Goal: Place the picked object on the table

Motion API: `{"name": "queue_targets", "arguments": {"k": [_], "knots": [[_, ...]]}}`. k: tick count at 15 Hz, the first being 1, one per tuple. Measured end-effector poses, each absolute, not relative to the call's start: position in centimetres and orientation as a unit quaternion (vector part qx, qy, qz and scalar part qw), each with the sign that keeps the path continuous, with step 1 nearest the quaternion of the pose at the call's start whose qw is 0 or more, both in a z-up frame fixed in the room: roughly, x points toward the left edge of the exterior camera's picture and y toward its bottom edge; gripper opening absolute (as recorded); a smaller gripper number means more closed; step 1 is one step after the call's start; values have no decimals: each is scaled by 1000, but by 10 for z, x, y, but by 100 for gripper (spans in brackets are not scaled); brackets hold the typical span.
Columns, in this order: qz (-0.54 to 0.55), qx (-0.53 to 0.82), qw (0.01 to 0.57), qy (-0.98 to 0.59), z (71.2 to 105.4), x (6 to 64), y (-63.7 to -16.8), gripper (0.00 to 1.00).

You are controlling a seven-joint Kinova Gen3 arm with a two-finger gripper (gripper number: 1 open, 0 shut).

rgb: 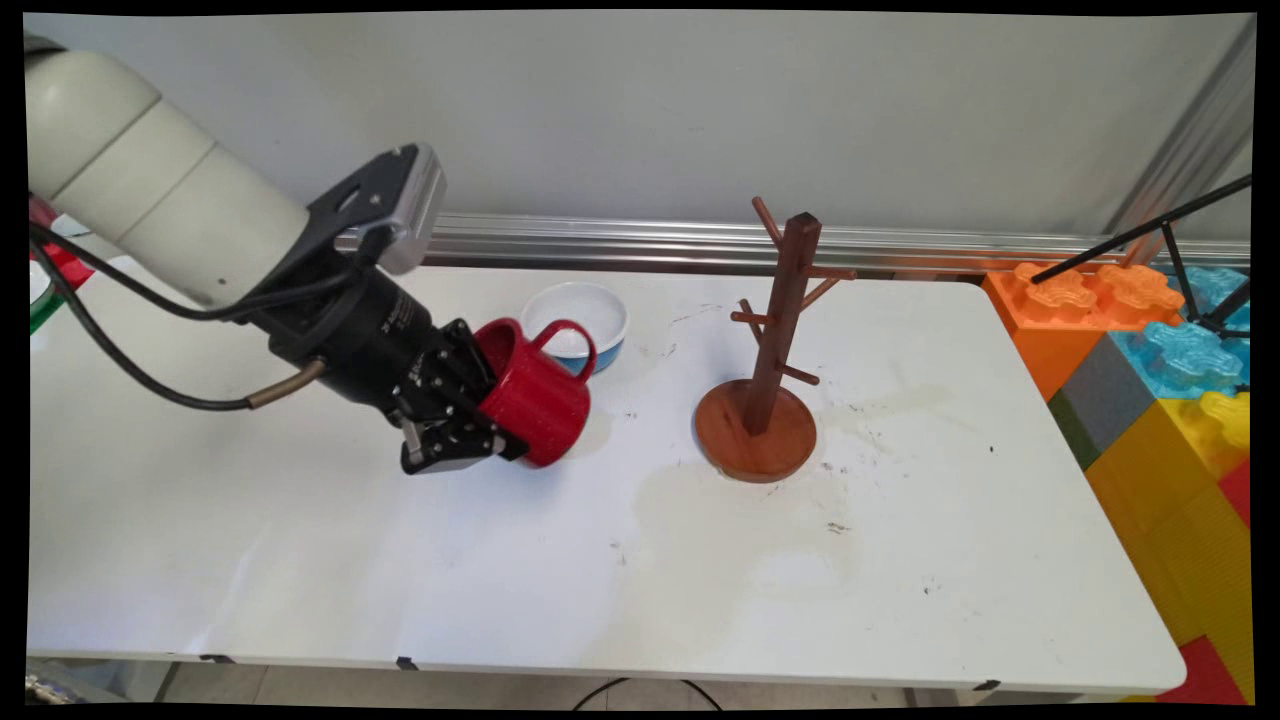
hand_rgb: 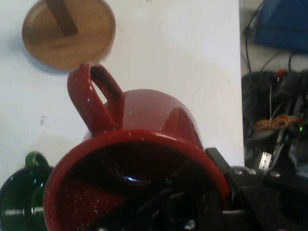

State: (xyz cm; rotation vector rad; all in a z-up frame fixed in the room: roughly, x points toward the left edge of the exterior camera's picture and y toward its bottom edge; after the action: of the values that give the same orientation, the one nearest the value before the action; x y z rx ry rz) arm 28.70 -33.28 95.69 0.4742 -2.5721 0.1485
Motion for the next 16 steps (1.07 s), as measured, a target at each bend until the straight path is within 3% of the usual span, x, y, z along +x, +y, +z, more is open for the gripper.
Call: {"name": "queue_targets", "arguments": {"k": [16], "knots": [[36, 116, 99, -988, 882, 276, -342, 0]]}}
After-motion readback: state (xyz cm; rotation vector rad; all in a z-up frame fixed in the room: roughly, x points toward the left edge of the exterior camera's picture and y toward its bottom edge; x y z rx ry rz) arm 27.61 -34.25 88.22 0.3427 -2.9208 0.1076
